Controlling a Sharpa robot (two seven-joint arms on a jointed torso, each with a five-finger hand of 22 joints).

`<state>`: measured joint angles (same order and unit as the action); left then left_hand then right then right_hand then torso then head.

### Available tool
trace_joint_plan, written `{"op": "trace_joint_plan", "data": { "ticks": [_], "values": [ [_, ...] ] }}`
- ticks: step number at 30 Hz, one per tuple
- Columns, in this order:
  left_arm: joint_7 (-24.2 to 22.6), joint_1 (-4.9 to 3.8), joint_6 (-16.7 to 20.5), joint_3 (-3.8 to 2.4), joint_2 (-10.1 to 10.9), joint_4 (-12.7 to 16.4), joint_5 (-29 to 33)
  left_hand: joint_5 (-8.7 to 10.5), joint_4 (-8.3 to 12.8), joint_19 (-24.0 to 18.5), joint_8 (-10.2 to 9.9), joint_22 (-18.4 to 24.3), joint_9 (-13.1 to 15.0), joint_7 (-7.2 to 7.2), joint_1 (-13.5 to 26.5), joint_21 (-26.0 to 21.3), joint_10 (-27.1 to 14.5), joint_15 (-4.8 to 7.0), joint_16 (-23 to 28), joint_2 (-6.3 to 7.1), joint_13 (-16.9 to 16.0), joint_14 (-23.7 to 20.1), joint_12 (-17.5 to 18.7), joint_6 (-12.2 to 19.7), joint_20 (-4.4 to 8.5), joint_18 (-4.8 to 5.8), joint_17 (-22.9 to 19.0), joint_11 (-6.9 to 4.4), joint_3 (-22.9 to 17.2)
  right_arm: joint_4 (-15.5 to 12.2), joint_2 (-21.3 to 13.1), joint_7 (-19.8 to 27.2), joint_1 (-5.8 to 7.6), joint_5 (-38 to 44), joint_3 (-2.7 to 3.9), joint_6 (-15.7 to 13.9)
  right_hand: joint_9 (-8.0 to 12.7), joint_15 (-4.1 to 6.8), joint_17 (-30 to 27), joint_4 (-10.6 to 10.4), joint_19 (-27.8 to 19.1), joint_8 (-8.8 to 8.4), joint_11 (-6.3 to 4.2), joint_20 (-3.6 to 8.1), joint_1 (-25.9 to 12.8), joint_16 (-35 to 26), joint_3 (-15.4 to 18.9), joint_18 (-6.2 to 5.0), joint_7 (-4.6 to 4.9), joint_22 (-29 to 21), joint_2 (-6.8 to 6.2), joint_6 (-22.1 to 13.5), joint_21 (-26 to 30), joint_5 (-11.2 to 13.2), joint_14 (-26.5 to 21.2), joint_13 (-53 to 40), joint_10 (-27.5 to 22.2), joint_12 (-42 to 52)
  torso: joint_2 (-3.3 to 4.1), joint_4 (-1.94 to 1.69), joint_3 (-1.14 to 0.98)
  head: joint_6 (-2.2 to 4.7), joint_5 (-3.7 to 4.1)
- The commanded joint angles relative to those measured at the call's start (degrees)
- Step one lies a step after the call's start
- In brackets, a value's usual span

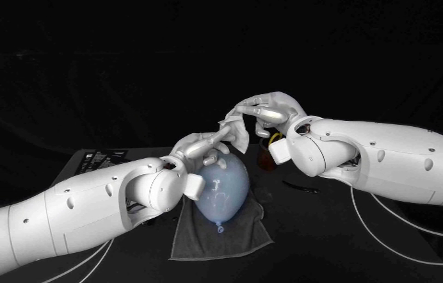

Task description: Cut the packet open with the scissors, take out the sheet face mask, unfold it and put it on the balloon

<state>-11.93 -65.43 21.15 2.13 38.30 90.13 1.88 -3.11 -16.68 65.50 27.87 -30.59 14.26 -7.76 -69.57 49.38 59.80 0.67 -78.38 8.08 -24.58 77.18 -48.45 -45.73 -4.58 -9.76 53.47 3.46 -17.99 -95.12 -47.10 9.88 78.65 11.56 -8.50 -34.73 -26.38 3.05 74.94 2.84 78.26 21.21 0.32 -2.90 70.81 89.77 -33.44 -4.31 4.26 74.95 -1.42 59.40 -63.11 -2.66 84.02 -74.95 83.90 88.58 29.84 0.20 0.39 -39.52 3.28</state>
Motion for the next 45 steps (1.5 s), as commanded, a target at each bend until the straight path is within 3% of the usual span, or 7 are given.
{"op": "trace_joint_plan", "data": {
  "ticks": [1,3,7,13,26,37,45],
  "values": [
    [-3.35,-0.03,1.67,-0.1,-0.55,-0.02,3.75,0.33,0.02,-1.18,-0.54,0.18,-0.33,-0.01,0.19,-0.66,-0.83,-0.18,2.03,-0.2,-0.05,-2.15,-0.14,-0.16,-0.16,-0.67,-3.92,-0.11,0.89,-0.15,0.19,0.59,0.02,0.65,0.05,0.53,-1.84,0.48,15.06,0.13,0.3,0.4,-0.4,0.16,-0.04,0.23,-0.23,-1.07,-0.01,4.86,0.47,0.3,0.07,-0.13,5.98,-14.15,5.48,0.21,0.01,0.02,0.05,0.06,-0.06],
    [-4.25,-0.03,2.14,-0.11,-0.78,-0.06,4.36,0.35,0.1,-2.54,-1.21,0.65,-0.71,-0.09,-0.99,-1.64,-2.41,-0.42,5.16,0.15,0.3,-5.5,0.68,0.05,-0.44,-0.63,-9.73,0.1,1.78,-0.22,0.27,0.55,0.01,0.67,0.05,0.59,-1.84,0.48,15.06,0.13,0.3,0.4,-0.4,0.16,-0.04,0.23,-0.23,-1.07,-0.01,4.86,0.47,0.3,0.07,-0.13,5.98,-14.15,5.48,0.21,0.01,-0.02,0.06,0.04,-0.14],
    [-6.14,-0.03,3.13,-0.14,-1.18,-0.15,5.65,0.35,0.08,-3.77,-2.1,1.45,-1.32,-0.43,-2.72,-3.02,-4.02,-0.86,8.94,0.22,1.18,-9.23,1.95,0.19,-0.92,-0.65,-15.93,0.45,3.29,-0.51,0.38,0.39,-0.02,0.83,0.04,0.79,-1.84,0.48,15.06,0.13,0.3,0.4,-0.4,0.16,-0.04,0.23,-0.23,-1.07,-0.01,4.86,0.47,0.3,0.07,-0.13,5.98,-14.15,5.48,0.21,0.04,-0.03,0.1,0.0,-0.25],
    [-7.9,-0.04,4.34,-0.19,-1.11,-0.21,6.45,0.34,0.05,-4.2,-2.46,1.98,-1.61,-0.75,-3.41,-3.83,-4.6,-1.17,10.71,-0.19,1.72,-10.83,2.51,0.09,-1.22,-0.65,-18.43,0.83,4.23,-0.94,0.38,0.15,-0.08,1.0,0.03,1.07,-1.87,0.48,15.06,0.19,0.31,0.45,-0.4,0.16,-0.13,0.23,-0.27,-1.07,-0.01,4.87,0.51,0.28,0.06,-0.13,5.98,-14.16,5.5,0.23,0.01,-0.04,0.13,-0.01,-0.34],
    [-8.99,-0.07,5.33,-0.22,-0.58,-0.53,6.74,0.35,0.07,-4.27,-2.48,2.19,-1.68,-0.9,-3.67,-4.12,-4.72,-1.32,11.18,-0.32,1.93,-11.19,2.67,-0.2,-1.36,-0.65,-18.98,0.98,4.69,-1.75,0.37,-0.29,-0.22,1.31,-0.02,1.52,-1.87,0.48,15.06,0.19,0.31,0.45,-0.4,0.16,-0.13,0.23,-0.27,-1.07,-0.01,4.87,0.51,0.28,0.06,-0.13,5.98,-14.16,5.5,0.23,0.02,0.01,0.13,-0.19,-0.52],
    [-8.17,-0.08,5.85,-0.23,-0.58,-0.76,7.13,0.34,0.09,-3.8,-0.56,2.85,-1.27,-0.18,-4.36,-4.78,-3.53,-0.96,11.49,-1.6,2.46,-10.72,2.22,-4.28,-1.31,-0.79,-18.38,0.44,6.74,-2.45,0.71,-0.71,-0.49,1.63,-0.1,1.83,-1.9,0.48,15.06,0.26,0.35,0.52,-0.4,0.16,-0.27,0.23,-0.31,-1.06,-0.01,4.91,0.55,0.25,0.0,-0.13,5.98,-14.17,5.5,0.23,-0.02,0.01,0.0,-0.24,-0.57],
    [-7.26,-0.1,4.47,-0.23,-0.72,-0.62,6.28,0.36,0.19,-3.52,0.58,3.11,-1.03,0.48,-5.82,-5.01,-3.18,-0.51,11.29,-0.7,2.81,-10.16,2.22,-5.71,-0.95,-0.78,-17.39,-0.11,8.23,-2.21,1.15,-0.85,-0.56,1.66,-0.13,1.96,-1.9,0.48,15.06,0.26,0.35,0.52,-0.4,0.16,-0.27,0.23,-0.31,-1.06,-0.01,4.91,0.55,0.25,0.0,-0.13,5.98,-14.17,5.5,0.23,0.0,0.01,0.0,-0.22,-0.58]
  ]
}}
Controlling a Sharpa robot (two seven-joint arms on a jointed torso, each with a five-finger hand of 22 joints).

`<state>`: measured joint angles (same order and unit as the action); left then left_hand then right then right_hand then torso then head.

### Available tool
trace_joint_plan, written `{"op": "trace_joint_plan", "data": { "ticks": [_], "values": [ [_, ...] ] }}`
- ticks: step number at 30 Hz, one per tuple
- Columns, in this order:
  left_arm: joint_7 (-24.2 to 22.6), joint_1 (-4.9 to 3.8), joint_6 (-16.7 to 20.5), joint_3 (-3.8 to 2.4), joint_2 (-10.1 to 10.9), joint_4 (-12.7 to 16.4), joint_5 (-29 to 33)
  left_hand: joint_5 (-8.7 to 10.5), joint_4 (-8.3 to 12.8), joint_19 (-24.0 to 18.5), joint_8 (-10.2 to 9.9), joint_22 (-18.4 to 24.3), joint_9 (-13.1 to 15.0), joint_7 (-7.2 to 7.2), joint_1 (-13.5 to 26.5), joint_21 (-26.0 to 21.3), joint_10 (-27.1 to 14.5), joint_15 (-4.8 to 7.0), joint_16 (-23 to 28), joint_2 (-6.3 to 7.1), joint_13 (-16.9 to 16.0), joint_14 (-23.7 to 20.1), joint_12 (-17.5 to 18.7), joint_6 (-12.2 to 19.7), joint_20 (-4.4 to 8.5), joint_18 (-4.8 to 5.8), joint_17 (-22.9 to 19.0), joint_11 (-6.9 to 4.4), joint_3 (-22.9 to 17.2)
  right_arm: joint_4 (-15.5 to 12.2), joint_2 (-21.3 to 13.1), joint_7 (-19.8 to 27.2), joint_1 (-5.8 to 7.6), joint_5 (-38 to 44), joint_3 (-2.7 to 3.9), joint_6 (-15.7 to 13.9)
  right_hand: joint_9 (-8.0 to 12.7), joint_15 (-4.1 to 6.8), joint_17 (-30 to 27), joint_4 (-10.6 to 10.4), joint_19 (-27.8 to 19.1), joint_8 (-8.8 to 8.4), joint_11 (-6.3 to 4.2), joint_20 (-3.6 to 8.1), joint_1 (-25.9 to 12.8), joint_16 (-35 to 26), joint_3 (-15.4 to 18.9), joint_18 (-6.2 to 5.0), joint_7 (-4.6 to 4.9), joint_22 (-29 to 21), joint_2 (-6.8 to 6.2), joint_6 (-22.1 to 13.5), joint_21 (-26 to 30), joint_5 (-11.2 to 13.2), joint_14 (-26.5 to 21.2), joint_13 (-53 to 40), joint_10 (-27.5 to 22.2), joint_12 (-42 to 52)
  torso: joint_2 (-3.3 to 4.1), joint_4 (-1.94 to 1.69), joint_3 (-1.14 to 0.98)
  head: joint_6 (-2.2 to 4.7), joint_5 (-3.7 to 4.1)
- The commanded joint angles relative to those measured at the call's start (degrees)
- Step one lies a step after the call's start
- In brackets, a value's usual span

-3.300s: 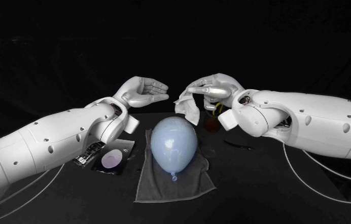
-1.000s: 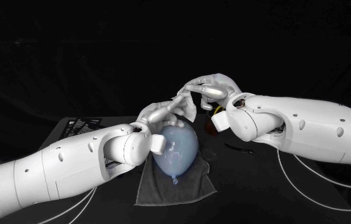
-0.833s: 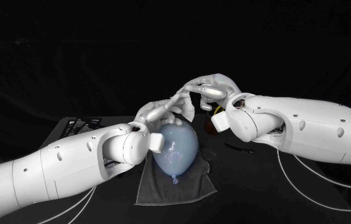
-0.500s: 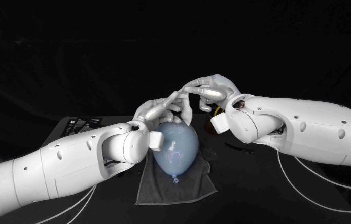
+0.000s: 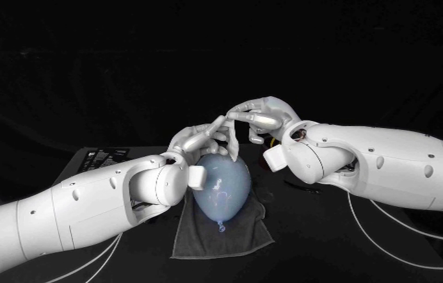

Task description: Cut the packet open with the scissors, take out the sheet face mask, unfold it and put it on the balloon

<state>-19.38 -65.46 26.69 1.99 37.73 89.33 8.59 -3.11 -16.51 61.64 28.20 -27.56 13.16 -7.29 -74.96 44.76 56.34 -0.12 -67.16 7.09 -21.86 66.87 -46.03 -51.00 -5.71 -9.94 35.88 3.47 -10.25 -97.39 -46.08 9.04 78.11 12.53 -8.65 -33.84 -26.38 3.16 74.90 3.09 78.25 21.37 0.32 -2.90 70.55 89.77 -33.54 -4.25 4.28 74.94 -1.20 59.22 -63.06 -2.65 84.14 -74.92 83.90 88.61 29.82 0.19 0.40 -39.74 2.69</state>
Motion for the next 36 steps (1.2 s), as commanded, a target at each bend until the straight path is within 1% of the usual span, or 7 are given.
{"op": "trace_joint_plan", "data": {
  "ticks": [1,9,18,23,24,33,36],
  "values": [
    [0.28,-0.07,-1.18,-0.08,-0.15,0.2,-0.55,0.35,0.05,0.37,0.35,0.11,0.08,0.06,-0.62,-0.41,0.35,0.31,0.0,0.5,0.13,0.25,-0.2,-0.54,0.22,-0.59,0.43,-0.16,0.75,0.09,0.17,-0.03,-0.02,0.69,0.02,1.08,-1.9,0.36,15.1,0.01,0.35,0.37,-0.4,0.16,-0.01,0.23,-0.21,-1.12,-0.04,4.91,0.33,0.43,-0.05,-0.13,5.86,-14.2,5.5,0.21,0.02,0.02,-0.01,0.0,0.03],
    [0.52,-0.07,-1.86,-0.08,-0.14,0.33,-1.45,0.35,0.23,0.44,0.79,0.22,0.09,0.25,-2.11,-0.52,0.55,0.45,-0.15,1.24,0.37,0.41,-0.14,-0.9,0.36,-0.56,1.02,-0.34,1.73,0.31,0.49,-0.07,-0.04,0.7,0.01,1.08,-1.94,0.36,15.1,0.05,0.39,0.44,-0.4,0.16,-0.16,0.23,-0.23,-1.1,-0.04,4.96,0.37,0.39,-0.13,-0.13,5.86,-14.22,5.52,0.24,-0.01,0.0,0.0,-0.02,0.16],
    [0.47,-0.07,-2.34,-0.08,0.23,0.39,-2.05,0.35,0.12,0.34,0.87,0.28,0.07,0.25,-2.34,-0.61,0.55,0.42,-0.12,1.52,0.46,0.3,-0.07,-0.9,0.35,-0.53,1.12,-0.32,2.22,0.86,0.62,0.01,-0.04,0.71,0.0,0.87,-1.94,0.36,15.1,0.05,0.39,0.44,-0.4,0.16,-0.16,0.23,-0.23,-1.1,-0.04,4.96,0.37,0.39,-0.13,-0.13,5.86,-14.22,5.52,0.24,0.01,-0.01,0.02,-0.02,0.19],
    [0.68,-0.07,-2.27,-0.08,0.25,0.37,-2.17,0.33,0.54,0.24,1.24,0.33,0.04,0.55,-5.15,-0.68,0.76,0.6,-0.41,0.55,0.77,0.36,0.12,-1.3,0.42,-0.55,1.92,-0.58,1.94,0.58,0.61,-0.03,-0.04,0.71,0.0,0.95,-1.94,0.36,15.1,0.05,0.39,0.44,-0.4,0.16,-0.16,0.23,-0.23,-1.1,-0.04,4.96,0.37,0.39,-0.13,-0.13,5.86,-14.22,5.52,0.24,0.01,0.01,0.01,0.03,0.11],
    [0.74,-0.07,-2.25,-0.08,0.25,0.36,-2.19,0.33,0.73,0.25,1.34,0.32,0.03,0.69,-6.27,-0.66,0.83,0.69,-0.54,-0.14,0.87,0.44,0.22,-1.46,0.47,-0.56,2.2,-0.71,1.48,0.46,0.6,-0.04,-0.04,0.71,0.0,0.97,-1.94,0.36,15.1,0.05,0.39,0.44,-0.4,0.16,-0.16,0.23,-0.23,-1.1,-0.04,4.96,0.37,0.39,-0.13,-0.13,5.86,-14.22,5.52,0.24,0.01,0.01,0.02,0.03,0.09],
    [0.98,-0.08,-2.04,-0.08,0.16,0.24,-2.23,0.3,1.77,0.28,1.76,0.08,-0.21,1.33,-12.34,-0.26,1.52,1.22,-1.39,-3.22,1.86,1.06,1.29,-2.55,0.86,-0.56,4.22,-1.32,-1.94,-0.24,0.28,-0.13,-0.05,0.71,0.0,1.02,-1.98,0.36,15.1,0.14,0.39,0.51,-0.41,0.16,-0.27,0.23,-0.28,-1.1,-0.05,4.98,0.43,0.36,-0.14,-0.13,5.86,-14.25,5.53,0.27,-0.01,0.02,0.02,0.04,0.07],
    [1.04,-0.08,-1.92,-0.08,0.11,0.18,-2.23,0.3,1.94,0.27,1.88,-0.05,-0.26,1.44,-13.13,-0.08,1.88,1.28,-1.76,-3.44,2.09,1.38,1.51,-2.88,0.96,-0.55,5.02,-1.4,-2.7,-0.26,0.28,-0.17,-0.06,0.71,0.0,1.05,-1.98,0.36,15.1,0.14,0.39,0.51,-0.41,0.16,-0.27,0.23,-0.28,-1.1,-0.05,4.98,0.43,0.36,-0.14,-0.13,5.86,-14.25,5.53,0.27,0.01,-0.02,0.02,0.04,0.06]
  ]
}}
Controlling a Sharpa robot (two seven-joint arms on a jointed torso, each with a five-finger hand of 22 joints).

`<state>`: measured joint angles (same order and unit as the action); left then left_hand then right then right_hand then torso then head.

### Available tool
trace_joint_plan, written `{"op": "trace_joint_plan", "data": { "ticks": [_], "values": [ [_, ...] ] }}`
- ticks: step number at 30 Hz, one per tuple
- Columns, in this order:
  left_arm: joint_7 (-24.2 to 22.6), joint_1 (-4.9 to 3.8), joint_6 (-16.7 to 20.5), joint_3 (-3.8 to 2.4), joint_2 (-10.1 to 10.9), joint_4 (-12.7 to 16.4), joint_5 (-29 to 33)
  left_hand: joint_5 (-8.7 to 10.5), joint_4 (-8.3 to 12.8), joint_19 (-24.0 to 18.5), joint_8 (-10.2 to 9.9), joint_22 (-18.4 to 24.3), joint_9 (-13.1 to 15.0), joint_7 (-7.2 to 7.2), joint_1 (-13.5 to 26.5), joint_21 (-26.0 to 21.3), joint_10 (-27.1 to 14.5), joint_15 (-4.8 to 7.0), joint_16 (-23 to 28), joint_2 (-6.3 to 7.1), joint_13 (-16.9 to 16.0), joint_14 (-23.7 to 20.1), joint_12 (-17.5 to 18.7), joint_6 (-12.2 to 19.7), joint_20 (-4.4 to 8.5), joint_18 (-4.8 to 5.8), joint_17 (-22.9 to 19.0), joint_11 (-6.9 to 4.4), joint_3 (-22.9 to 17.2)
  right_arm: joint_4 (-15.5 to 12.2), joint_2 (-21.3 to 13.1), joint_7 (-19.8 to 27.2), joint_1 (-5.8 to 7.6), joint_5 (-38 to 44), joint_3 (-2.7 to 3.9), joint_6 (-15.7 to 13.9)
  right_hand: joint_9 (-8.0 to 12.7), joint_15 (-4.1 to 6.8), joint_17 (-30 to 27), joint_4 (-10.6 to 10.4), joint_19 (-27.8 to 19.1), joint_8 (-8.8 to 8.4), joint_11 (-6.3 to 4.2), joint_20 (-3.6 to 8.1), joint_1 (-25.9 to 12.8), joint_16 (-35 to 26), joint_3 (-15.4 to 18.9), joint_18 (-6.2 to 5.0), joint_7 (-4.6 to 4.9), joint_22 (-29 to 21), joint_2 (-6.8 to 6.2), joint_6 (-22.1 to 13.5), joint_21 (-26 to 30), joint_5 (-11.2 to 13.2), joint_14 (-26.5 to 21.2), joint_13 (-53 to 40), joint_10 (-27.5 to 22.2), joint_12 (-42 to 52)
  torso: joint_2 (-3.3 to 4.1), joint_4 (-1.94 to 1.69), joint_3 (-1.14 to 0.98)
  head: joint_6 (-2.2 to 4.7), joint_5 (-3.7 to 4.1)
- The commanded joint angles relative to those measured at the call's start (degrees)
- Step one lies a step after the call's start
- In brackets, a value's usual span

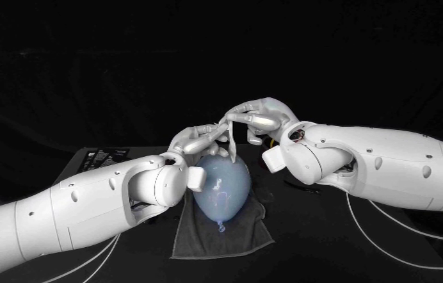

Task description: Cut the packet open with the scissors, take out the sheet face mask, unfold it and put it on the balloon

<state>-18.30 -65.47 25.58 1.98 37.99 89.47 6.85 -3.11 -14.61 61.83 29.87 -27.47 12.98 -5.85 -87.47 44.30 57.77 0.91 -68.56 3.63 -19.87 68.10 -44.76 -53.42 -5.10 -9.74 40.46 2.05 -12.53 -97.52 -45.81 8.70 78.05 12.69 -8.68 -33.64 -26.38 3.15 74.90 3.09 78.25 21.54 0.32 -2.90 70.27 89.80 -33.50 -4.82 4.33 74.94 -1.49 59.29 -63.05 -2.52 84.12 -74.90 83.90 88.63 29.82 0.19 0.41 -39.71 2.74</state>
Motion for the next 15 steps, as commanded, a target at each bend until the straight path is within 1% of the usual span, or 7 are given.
{"op": "trace_joint_plan", "data": {
  "ticks": [1,6,9,10,12,14,15],
  "values": [
    [-0.02,-0.06,-0.77,-0.08,-0.16,0.03,-0.49,0.3,0.15,0.08,0.3,-0.22,-0.09,0.08,-1.02,0.51,0.68,0.31,-0.59,-0.1,0.22,0.37,0.36,-0.67,0.39,-0.74,0.93,-0.06,-0.87,-0.13,0.02,0.16,-0.01,0.56,0.03,0.87,-1.98,0.38,15.1,0.14,0.39,0.34,-0.41,0.16,0.01,0.2,-0.32,-0.53,-0.09,4.97,0.72,0.29,-0.15,-0.27,5.88,-14.26,5.53,0.24,0.0,-0.01,0.01,0.02,0.0],
    [-0.02,-0.07,-0.4,-0.08,-0.19,-0.02,-0.49,0.29,0.11,0.05,0.43,-0.41,-0.13,0.26,-1.45,0.79,1.26,0.42,-1.09,-0.38,0.54,0.8,0.7,-0.99,0.49,-0.73,1.94,-0.2,-1.81,-0.05,0.03,0.07,-0.01,0.55,0.0,0.93,-1.98,0.38,15.1,0.14,0.39,0.34,-0.41,0.16,0.01,0.2,-0.32,-0.53,-0.09,4.97,0.72,0.29,-0.15,-0.27,5.88,-14.26,5.53,0.24,0.0,-0.01,0.02,-0.03,-0.03],
    [-0.11,-0.07,-0.03,-0.08,-0.16,-0.04,-0.49,0.28,0.98,0.07,0.87,-0.74,0.09,0.59,-2.8,1.28,2.09,0.7,-1.8,-0.72,1.0,1.47,1.29,-1.44,0.69,-0.75,3.41,-0.49,-3.56,0.1,-0.02,0.07,-0.02,0.55,-0.01,0.91,-2.0,0.38,15.1,0.21,0.38,0.39,-0.41,0.16,-0.04,0.2,-0.32,-0.54,-0.1,4.97,0.71,0.28,-0.13,-0.27,5.88,-14.25,5.52,0.22,0.0,0.0,0.05,-0.06,0.0],
    [-0.15,-0.07,0.09,-0.08,-0.14,-0.05,-0.49,0.26,1.75,0.1,1.14,-0.99,0.29,0.45,-3.61,1.65,2.54,0.82,-2.22,-0.73,1.26,1.87,1.66,-1.43,0.85,-0.76,4.28,-0.54,-4.66,0.16,-0.04,0.07,-0.03,0.55,-0.02,0.9,-2.0,0.38,15.1,0.21,0.38,0.39,-0.41,0.16,-0.04,0.2,-0.32,-0.54,-0.1,4.97,0.71,0.28,-0.13,-0.27,5.88,-14.25,5.52,0.22,0.01,0.0,0.04,-0.05,0.0],
    [-0.21,-0.07,0.3,-0.08,-0.08,-0.07,-0.49,0.31,2.62,0.01,1.72,-1.74,0.82,0.0,-3.64,2.73,3.5,0.71,-2.84,-0.27,1.86,2.41,2.6,-1.18,1.1,-0.69,5.5,-0.29,-7.26,0.31,-0.08,0.09,-0.05,0.55,-0.02,0.87,-2.0,0.38,15.1,0.21,0.38,0.39,-0.41,0.16,-0.04,0.2,-0.32,-0.54,-0.1,4.97,0.71,0.28,-0.13,-0.27,5.88,-14.25,5.52,0.22,0.02,-0.03,0.03,-0.06,0.02],
    [-0.28,-0.07,0.56,-0.08,0.03,-0.07,-0.51,0.43,3.22,-0.3,2.13,-2.44,1.28,0.01,-3.04,3.67,4.16,0.72,-3.24,0.39,2.11,2.72,3.08,-0.99,1.19,-0.69,6.22,-0.4,-9.79,0.53,-0.16,0.13,-0.07,0.55,-0.03,0.81,-2.0,0.38,15.1,0.21,0.38,0.39,-0.41,0.16,-0.04,0.2,-0.32,-0.54,-0.1,4.97,0.71,0.28,-0.13,-0.27,5.88,-14.25,5.52,0.22,0.02,-0.03,0.0,-0.05,0.02],
    [-0.28,-0.07,0.63,-0.08,0.1,-0.07,-0.57,0.33,3.74,-0.65,2.45,-3.23,1.75,0.02,-1.67,4.75,4.55,0.71,-3.64,1.78,2.21,3.02,3.43,-0.74,1.26,-0.69,6.82,-0.37,-12.26,0.66,-0.21,0.16,-0.08,0.55,-0.03,0.77,-2.0,0.38,15.1,0.21,0.38,0.39,-0.41,0.16,-0.04,0.2,-0.32,-0.54,-0.1,4.97,0.71,0.28,-0.13,-0.27,5.88,-14.25,5.52,0.22,0.02,-0.04,0.0,-0.04,0.06]
  ]
}}
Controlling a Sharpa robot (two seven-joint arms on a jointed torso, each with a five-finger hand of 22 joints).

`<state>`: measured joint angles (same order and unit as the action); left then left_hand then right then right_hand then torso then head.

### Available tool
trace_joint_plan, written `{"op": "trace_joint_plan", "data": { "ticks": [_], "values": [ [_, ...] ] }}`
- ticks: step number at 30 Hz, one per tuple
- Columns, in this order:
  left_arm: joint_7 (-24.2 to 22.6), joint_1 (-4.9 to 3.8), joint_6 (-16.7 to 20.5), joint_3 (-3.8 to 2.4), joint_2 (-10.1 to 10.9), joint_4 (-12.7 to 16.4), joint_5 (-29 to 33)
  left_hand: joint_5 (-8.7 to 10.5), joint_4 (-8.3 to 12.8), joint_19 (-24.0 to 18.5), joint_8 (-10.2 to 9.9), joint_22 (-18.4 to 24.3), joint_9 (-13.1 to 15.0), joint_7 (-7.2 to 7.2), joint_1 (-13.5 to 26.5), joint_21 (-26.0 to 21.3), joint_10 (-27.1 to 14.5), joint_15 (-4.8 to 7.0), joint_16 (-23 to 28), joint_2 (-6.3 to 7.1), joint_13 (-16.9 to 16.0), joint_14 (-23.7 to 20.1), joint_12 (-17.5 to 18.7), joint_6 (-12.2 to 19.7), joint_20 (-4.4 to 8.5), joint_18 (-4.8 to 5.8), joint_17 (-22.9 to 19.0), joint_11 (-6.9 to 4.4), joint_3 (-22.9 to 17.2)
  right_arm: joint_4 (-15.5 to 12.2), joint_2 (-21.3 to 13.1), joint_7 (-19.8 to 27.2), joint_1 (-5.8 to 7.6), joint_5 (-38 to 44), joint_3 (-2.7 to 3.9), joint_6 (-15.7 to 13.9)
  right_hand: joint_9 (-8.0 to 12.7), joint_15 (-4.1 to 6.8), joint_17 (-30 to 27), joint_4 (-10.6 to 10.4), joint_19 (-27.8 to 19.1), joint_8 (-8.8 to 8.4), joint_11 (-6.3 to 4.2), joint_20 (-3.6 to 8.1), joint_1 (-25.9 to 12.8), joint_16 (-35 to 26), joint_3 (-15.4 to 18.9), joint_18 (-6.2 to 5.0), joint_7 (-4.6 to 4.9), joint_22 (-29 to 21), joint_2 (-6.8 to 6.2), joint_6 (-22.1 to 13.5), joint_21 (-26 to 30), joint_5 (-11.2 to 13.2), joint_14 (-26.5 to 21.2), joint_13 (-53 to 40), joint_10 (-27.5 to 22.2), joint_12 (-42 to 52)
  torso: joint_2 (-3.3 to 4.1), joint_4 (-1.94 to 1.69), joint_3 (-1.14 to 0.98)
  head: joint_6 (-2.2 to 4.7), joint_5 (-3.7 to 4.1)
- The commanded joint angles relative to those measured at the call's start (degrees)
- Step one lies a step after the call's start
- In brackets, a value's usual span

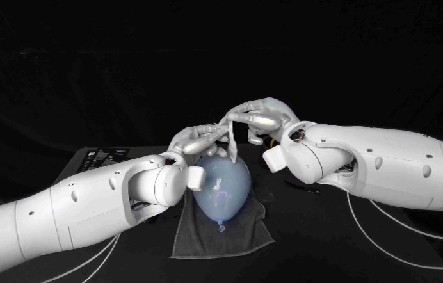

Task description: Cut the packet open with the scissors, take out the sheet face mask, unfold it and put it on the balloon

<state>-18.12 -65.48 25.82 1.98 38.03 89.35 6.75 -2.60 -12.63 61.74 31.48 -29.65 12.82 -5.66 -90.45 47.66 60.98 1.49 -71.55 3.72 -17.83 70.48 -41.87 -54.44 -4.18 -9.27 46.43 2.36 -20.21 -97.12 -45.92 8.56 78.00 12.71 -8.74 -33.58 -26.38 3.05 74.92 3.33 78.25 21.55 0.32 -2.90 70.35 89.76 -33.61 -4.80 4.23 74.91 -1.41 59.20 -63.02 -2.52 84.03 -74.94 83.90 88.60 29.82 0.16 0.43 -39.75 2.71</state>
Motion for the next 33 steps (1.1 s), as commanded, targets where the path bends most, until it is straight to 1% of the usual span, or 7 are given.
{"op": "trace_joint_plan", "data": {
  "ticks": [1,8,10,21,25,29,33],
  "values": [
    [-0.46,-0.06,0.43,-0.08,0.16,0.05,-0.56,-0.17,2.29,-0.79,1.1,-1.41,2.19,-0.06,1.76,1.87,1.58,0.23,-0.91,2.0,0.13,0.84,0.57,0.22,0.33,-1.15,1.33,-0.73,-6.06,0.42,-0.15,0.34,-0.04,0.54,0.03,0.67,-2.0,0.48,15.08,-0.03,0.38,0.38,-0.41,0.16,-0.13,0.24,-0.21,-0.55,-0.01,5.01,0.64,0.36,-0.16,-0.26,5.97,-14.2,5.52,0.24,0.02,-0.02,-0.02,0.01,0.1],
    [0.29,-0.06,-0.61,-0.07,1.09,0.33,-1.65,-0.24,3.97,-1.24,1.84,-2.89,3.12,-0.16,4.39,3.95,2.08,0.31,-3.15,3.38,-0.26,2.7,0.32,0.27,0.38,-1.17,5.01,-0.78,-10.26,1.79,-0.78,0.69,-0.07,0.54,0.04,0.21,-2.02,0.48,15.08,0.04,0.43,0.42,-0.42,0.16,-0.17,0.24,-0.22,-0.53,-0.02,5.05,0.63,0.35,-0.26,-0.26,5.97,-14.25,5.55,0.3,0.05,-0.01,-0.03,-0.08,0.24],
    [0.63,-0.06,-1.12,-0.07,1.56,0.54,-2.1,-0.23,5.01,-1.65,2.24,-3.63,3.62,-0.22,5.81,4.96,2.23,0.29,-3.96,3.88,-0.46,3.18,0.08,0.37,0.36,-1.18,6.14,-0.74,-12.18,2.1,-1.08,0.79,-0.07,0.54,0.05,0.08,-2.03,0.49,15.08,0.07,0.47,0.43,-0.42,0.17,-0.17,0.24,-0.22,-0.52,-0.02,5.09,0.63,0.35,-0.36,-0.26,5.97,-14.24,5.55,0.3,0.04,0.0,-0.05,-0.09,0.28],
    [1.71,-0.06,-3.81,-0.16,3.87,1.78,-3.93,-0.24,7.18,-2.29,2.83,-4.91,4.42,-0.3,8.03,6.73,2.5,0.29,-5.75,4.42,-0.52,4.44,-0.35,0.53,0.35,-1.2,8.94,-0.72,-15.2,3.62,-2.05,1.29,-0.07,0.53,0.15,-0.36,-2.04,0.49,15.08,0.1,0.41,0.45,-0.43,0.17,-0.17,0.24,-0.23,-0.54,-0.03,5.04,0.62,0.34,-0.22,-0.27,5.97,-14.22,5.53,0.26,-0.01,0.02,-0.05,-0.2,0.47],
    [2.72,-0.22,-6.02,-0.54,4.9,2.12,-5.04,-0.25,8.2,-2.52,2.94,-5.44,4.64,-0.33,8.78,7.48,2.59,0.31,-6.36,4.64,-0.46,4.84,-0.51,0.48,0.38,-1.22,9.85,-0.73,-16.51,4.44,-2.23,1.49,-0.07,0.44,0.21,-0.53,-2.04,0.49,15.08,0.1,0.41,0.45,-0.43,0.17,-0.17,0.24,-0.23,-0.54,-0.03,5.04,0.62,0.34,-0.22,-0.27,5.97,-14.22,5.53,0.26,-0.02,0.02,-0.09,-0.19,0.62],
    [4.48,-0.71,-9.17,-1.01,5.73,2.07,-6.61,-0.24,8.77,-2.75,2.98,-5.75,4.76,-0.33,9.41,7.9,2.62,0.31,-6.61,4.81,-0.42,4.95,-0.61,0.4,0.38,-1.22,10.19,-0.73,-17.31,5.25,-2.26,1.62,-0.04,0.34,0.28,-0.65,-2.05,0.49,15.08,0.18,0.48,0.48,-0.44,0.17,-0.16,0.24,-0.25,-0.52,-0.04,5.1,0.62,0.33,-0.37,-0.27,5.97,-14.24,5.55,0.29,0.0,0.01,-0.12,-0.18,0.73],
    [6.31,-1.79,-12.31,-1.21,6.31,1.53,-8.26,-0.26,9.55,-3.07,3.02,-6.14,4.91,-0.3,10.23,8.43,2.68,0.33,-6.92,5.08,-0.36,5.08,-0.75,0.28,0.39,-1.23,10.61,-0.75,-18.29,6.12,-2.17,1.7,0.01,0.21,0.35,-0.71,-2.05,0.49,15.08,0.18,0.48,0.48,-0.44,0.17,-0.16,0.24,-0.25,-0.52,-0.04,5.1,0.62,0.33,-0.37,-0.27,5.97,-14.24,5.55,0.29,-0.02,0.01,-0.13,-0.2,0.69]
  ]
}}
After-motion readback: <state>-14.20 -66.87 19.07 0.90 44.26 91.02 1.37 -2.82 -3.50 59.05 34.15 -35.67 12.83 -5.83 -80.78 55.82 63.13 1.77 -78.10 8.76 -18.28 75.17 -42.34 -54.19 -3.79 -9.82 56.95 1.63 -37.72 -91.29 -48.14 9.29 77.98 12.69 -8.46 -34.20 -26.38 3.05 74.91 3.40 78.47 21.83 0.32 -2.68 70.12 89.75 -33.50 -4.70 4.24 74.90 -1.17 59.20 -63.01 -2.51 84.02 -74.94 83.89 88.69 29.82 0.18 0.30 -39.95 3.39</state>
